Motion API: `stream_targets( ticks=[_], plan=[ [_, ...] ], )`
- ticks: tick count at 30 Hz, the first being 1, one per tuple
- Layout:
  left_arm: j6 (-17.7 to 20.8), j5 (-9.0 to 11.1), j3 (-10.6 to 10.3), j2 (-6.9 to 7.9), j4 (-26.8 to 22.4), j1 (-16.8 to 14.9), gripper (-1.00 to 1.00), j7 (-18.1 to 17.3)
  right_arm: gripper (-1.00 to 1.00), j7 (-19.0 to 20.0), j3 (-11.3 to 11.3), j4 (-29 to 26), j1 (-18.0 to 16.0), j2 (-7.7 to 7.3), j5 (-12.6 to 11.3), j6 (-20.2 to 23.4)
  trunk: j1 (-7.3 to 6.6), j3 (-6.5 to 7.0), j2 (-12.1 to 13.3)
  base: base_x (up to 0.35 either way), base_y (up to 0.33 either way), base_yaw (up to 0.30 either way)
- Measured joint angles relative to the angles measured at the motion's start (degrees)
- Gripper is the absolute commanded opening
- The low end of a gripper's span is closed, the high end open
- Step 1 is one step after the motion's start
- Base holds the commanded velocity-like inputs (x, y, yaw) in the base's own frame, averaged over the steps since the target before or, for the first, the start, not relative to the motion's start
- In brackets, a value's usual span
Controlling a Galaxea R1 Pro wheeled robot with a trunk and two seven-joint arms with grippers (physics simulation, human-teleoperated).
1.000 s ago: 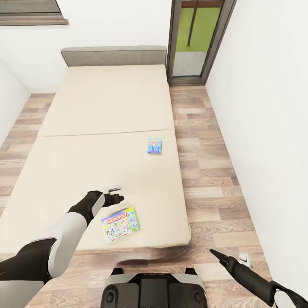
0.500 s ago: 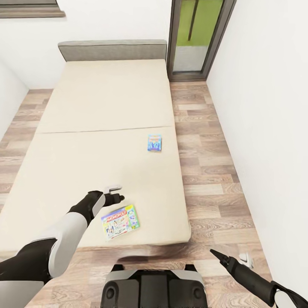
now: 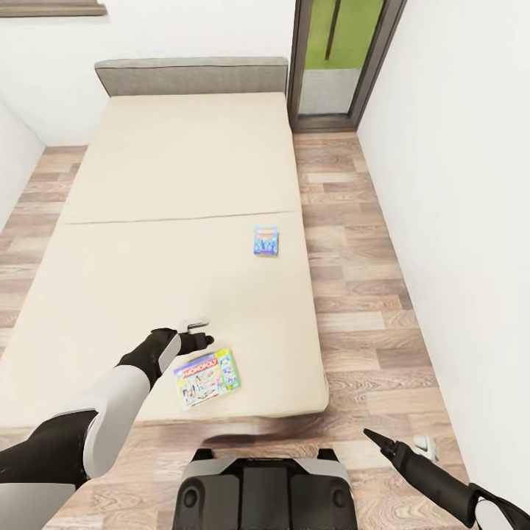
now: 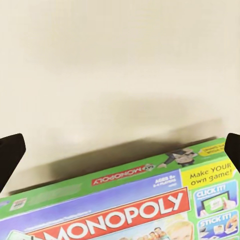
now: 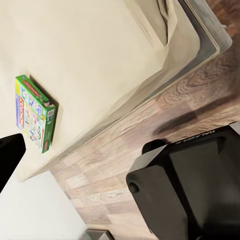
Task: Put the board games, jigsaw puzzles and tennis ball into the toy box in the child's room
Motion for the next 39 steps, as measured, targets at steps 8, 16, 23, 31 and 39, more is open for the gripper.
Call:
stream_targets(
  ticks=[8,16,23,31,39],
  plan=[
    [-0.73,-0.05,0.26,-0.01,0.01,0.0,1.0,0.06,1.0,-0.07,0.0,0.52,0.0,-0.03,0.0,0.0,0.0,-0.75,0.0,0.0,0.0,0.0],
    [-1.95,0.07,0.41,0.21,-0.04,0.0,1.0,0.07,1.0,-0.08,0.0,0.95,0.0,-0.03,0.0,0.0,0.0,-1.49,0.0,0.0,0.0,0.0],
    [-2.17,0.13,0.46,0.25,-0.12,0.0,1.0,0.07,1.0,-0.08,0.0,1.01,0.0,-0.03,-0.02,0.0,0.0,-2.15,0.0,0.0,0.0,0.0],
    [-2.2,0.17,0.49,0.14,-0.23,0.0,1.0,0.07,1.0,-0.12,0.0,1.02,0.0,-0.03,-0.01,-0.03,0.0,-2.89,0.0,0.0,0.0,0.0],
    [-2.26,0.17,0.47,0.09,-0.25,0.0,1.0,0.07,1.0,-0.15,0.0,1.02,0.0,-0.03,-0.04,-0.08,0.0,-3.61,0.0,0.0,0.0,0.0]
  ],
)
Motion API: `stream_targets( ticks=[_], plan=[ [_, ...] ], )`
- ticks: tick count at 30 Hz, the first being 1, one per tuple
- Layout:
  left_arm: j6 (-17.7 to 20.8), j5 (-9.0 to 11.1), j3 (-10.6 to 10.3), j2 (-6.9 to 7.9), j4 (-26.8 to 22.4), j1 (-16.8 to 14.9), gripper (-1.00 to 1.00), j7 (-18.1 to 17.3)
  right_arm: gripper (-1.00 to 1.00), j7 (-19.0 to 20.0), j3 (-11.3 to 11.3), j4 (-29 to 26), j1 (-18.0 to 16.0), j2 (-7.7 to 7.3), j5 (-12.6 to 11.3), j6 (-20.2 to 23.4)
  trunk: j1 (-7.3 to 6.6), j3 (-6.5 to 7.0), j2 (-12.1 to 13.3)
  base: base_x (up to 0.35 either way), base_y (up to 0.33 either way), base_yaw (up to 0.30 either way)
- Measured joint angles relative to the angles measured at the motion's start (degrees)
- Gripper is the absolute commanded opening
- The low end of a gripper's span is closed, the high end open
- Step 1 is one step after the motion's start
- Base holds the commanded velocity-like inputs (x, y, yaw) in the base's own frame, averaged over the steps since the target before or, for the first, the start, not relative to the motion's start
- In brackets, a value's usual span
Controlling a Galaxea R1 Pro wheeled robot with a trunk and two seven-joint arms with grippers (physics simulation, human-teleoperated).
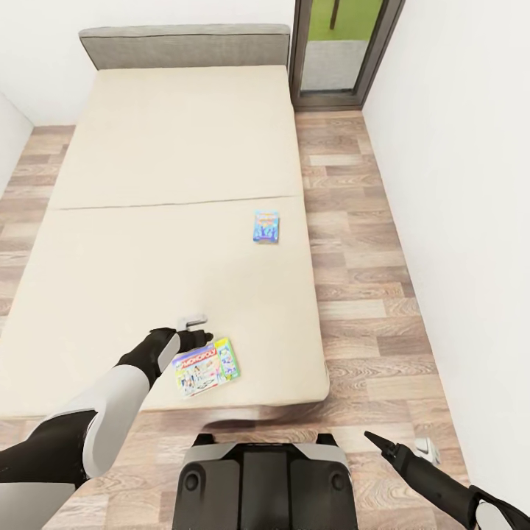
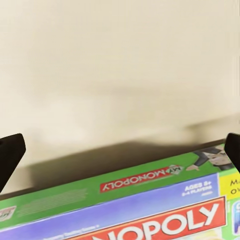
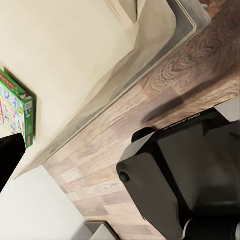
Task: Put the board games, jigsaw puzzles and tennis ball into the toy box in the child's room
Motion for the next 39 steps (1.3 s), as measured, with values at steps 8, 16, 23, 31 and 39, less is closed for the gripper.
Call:
stream_targets(
  ticks=[8,16,23,31,39],
  plan=[
    [-0.03,0.0,-0.06,-0.01,0.0,0.0,1.0,0.0,1.0,0.09,0.0,0.0,0.0,0.0,-0.04,0.0,0.0,-0.2,0.0,0.0,0.0,0.0],
    [-0.05,0.0,-0.13,-0.05,0.0,0.0,1.0,0.0,1.0,0.16,-0.03,0.0,0.0,0.0,-0.05,-0.02,0.0,-0.23,0.0,0.0,0.0,0.0],
    [-0.05,0.0,-0.14,-0.09,0.0,0.0,1.0,0.0,1.0,0.05,-0.08,0.0,0.0,0.0,0.01,-0.01,0.0,-0.23,0.0,0.0,0.0,0.0],
    [0.02,0.0,-0.11,-0.05,0.0,0.0,1.0,0.0,1.0,-0.01,-0.09,0.0,0.0,0.0,0.03,-0.01,0.0,-0.23,0.0,0.0,0.0,0.0],
    [0.04,0.0,-0.07,-0.02,0.0,0.0,1.0,0.0,1.0,-0.02,-0.09,0.0,0.0,0.0,0.04,-0.01,0.0,-0.45,0.0,0.0,0.0,0.0]
  ],
)
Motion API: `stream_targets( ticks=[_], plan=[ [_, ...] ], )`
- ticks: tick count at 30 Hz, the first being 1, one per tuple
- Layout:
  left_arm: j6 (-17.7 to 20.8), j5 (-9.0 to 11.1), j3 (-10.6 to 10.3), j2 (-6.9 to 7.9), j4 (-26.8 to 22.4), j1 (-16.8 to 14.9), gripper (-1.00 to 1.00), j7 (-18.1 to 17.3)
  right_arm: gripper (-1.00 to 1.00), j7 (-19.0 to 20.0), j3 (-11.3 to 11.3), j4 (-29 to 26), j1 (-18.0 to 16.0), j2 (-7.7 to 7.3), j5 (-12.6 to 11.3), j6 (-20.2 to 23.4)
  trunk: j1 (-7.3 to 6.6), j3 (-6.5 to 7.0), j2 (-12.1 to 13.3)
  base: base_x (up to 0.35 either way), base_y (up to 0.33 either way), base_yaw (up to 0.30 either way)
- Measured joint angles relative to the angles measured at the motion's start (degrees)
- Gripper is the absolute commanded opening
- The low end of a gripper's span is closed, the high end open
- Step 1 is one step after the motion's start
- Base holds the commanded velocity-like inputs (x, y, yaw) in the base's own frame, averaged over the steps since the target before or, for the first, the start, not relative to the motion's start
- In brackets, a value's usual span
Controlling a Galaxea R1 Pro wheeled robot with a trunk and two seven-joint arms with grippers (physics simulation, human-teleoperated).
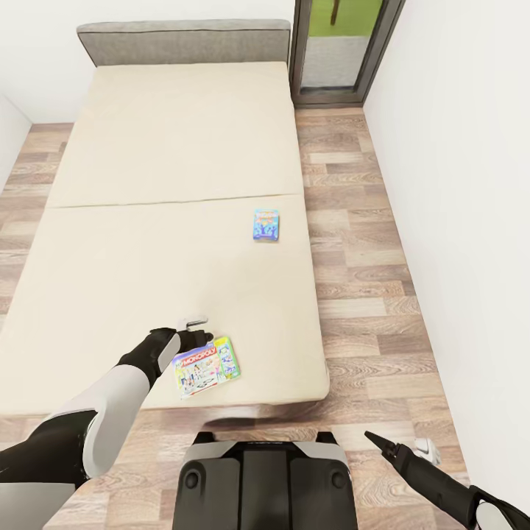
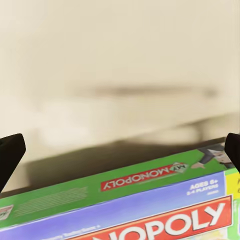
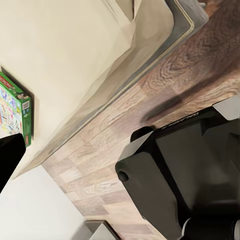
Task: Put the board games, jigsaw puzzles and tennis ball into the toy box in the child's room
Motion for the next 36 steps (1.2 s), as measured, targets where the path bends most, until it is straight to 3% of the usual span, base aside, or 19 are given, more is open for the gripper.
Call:
stream_targets(
  ticks=[15,23,36],
  plan=[
    [-0.08,0.0,0.02,0.0,0.0,0.0,1.0,0.07,1.0,0.0,0.0,0.08,0.0,0.0,0.0,0.0,0.0,-1.3,0.0,0.0,0.0,0.0],
    [0.64,-1.36,-0.16,-0.06,-0.91,-0.04,1.0,0.9,1.0,0.03,0.0,0.09,-0.01,0.0,-0.01,0.0,-0.1,-1.98,-0.07,0.0,0.0,0.0],
    [0.59,-1.37,-0.15,-0.21,-1.17,-0.04,1.0,0.93,1.0,0.01,0.0,0.09,-0.01,0.0,-0.01,-0.11,-0.2,-2.16,-0.06,0.0,0.0,0.0]
  ],
)
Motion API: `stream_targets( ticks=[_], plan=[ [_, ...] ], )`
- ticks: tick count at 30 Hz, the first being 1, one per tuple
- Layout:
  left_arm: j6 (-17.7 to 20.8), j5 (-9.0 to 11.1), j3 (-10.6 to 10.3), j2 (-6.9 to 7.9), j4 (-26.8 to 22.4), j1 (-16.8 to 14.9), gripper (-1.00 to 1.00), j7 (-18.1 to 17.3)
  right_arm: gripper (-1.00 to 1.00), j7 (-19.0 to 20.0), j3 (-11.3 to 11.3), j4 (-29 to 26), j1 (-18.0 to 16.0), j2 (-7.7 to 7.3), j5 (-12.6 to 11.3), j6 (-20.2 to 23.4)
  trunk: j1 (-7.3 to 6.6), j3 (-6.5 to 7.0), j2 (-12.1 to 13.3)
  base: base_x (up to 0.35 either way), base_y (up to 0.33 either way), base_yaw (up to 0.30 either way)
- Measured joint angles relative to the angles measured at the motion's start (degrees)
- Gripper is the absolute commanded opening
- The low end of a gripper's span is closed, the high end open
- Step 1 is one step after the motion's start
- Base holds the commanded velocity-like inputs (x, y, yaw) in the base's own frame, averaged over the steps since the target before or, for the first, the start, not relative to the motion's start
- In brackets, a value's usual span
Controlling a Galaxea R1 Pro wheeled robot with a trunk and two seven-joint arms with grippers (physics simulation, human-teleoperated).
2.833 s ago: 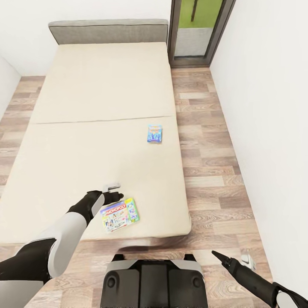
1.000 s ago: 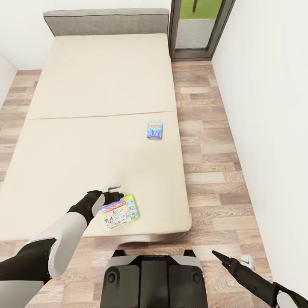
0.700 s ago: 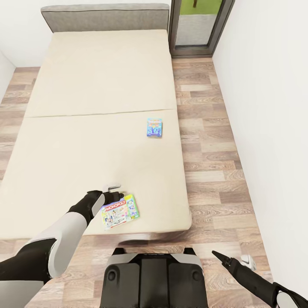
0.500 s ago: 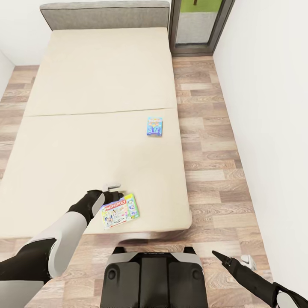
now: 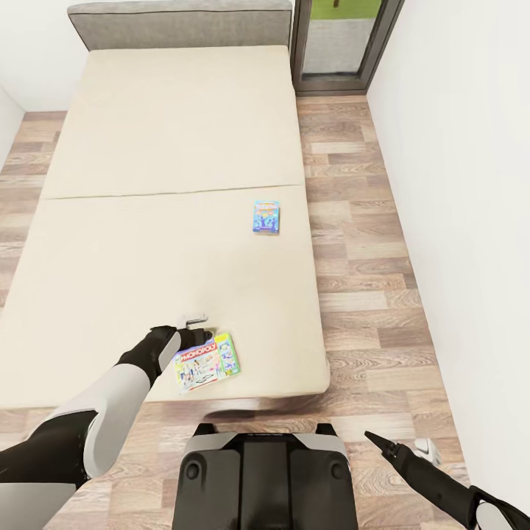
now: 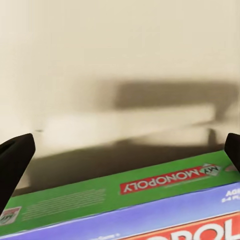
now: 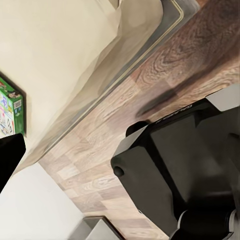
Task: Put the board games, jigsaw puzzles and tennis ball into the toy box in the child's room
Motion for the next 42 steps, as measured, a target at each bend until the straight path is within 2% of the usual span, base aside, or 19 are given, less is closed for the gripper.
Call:
stream_targets(
  ticks=[7,13,42],
  plan=[
    [-0.01,0.07,0.0,-0.03,-0.56,0.0,1.0,-0.04,1.0,-0.02,0.04,0.0,0.0,0.08,0.08,-0.07,0.12,0.0,0.0,-0.046,0.0,0.0],
    [-0.82,1.35,0.05,-0.06,-1.5,0.01,1.0,-0.94,1.0,0.06,0.01,0.0,0.01,0.09,0.02,-0.07,0.2,-0.02,0.04,-0.157,0.0,0.0],
    [-0.83,1.32,0.06,-0.06,-1.45,0.01,1.0,-0.95,1.0,0.03,0.0,0.0,0.01,0.09,0.01,-0.01,0.2,-0.02,0.04,-0.09,0.0,0.0]
  ],
)
